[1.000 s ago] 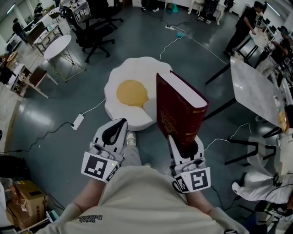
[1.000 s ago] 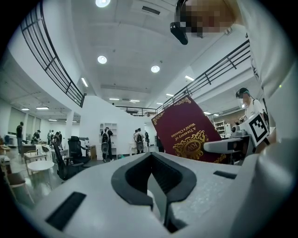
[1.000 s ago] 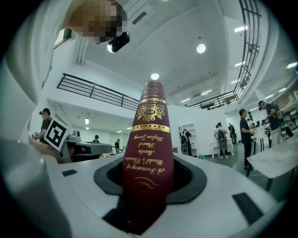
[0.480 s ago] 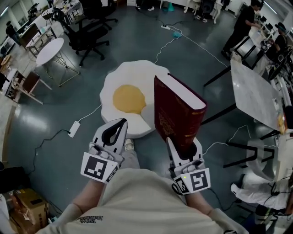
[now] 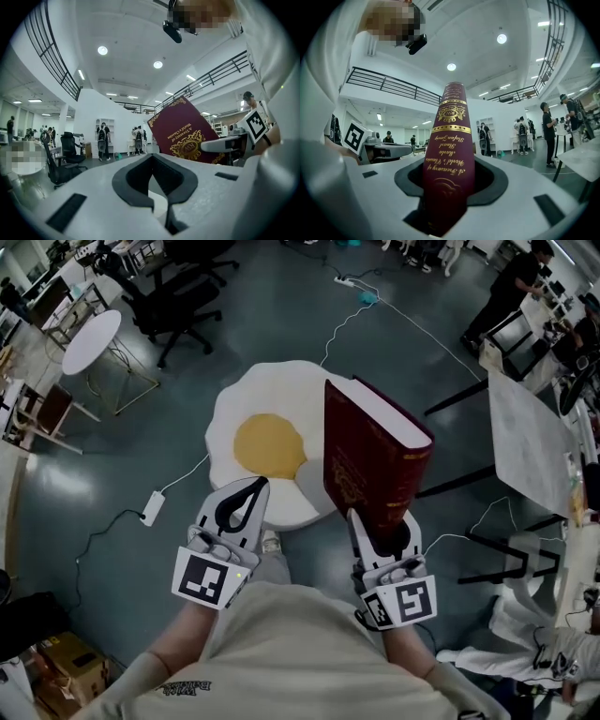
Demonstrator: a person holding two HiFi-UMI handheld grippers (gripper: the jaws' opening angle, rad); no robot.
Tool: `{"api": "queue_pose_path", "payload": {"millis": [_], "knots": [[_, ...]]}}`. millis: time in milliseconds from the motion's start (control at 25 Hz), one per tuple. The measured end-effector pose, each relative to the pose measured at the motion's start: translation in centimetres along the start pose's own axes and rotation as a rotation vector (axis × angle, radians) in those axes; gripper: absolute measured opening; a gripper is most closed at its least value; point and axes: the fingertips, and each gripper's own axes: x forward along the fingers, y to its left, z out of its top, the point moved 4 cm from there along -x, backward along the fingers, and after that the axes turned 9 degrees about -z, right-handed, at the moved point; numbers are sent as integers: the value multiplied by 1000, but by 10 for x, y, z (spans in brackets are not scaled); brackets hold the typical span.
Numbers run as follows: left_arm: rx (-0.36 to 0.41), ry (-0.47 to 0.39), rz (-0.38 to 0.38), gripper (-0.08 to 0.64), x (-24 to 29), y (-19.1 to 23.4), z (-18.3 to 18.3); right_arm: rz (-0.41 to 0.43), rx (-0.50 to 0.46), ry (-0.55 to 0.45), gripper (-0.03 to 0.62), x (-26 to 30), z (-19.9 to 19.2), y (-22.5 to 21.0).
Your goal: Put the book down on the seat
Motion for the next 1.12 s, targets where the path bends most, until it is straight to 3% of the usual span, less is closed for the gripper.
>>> {"api": "queue_pose_path", "payload": {"millis": [560, 1120], "knots": [[-6, -34, 21, 5, 4, 134, 0, 0, -6, -25, 204, 122, 14, 47], [-40, -38, 51, 5, 7, 150, -7, 49, -12, 9, 204, 148, 16, 51]]}}
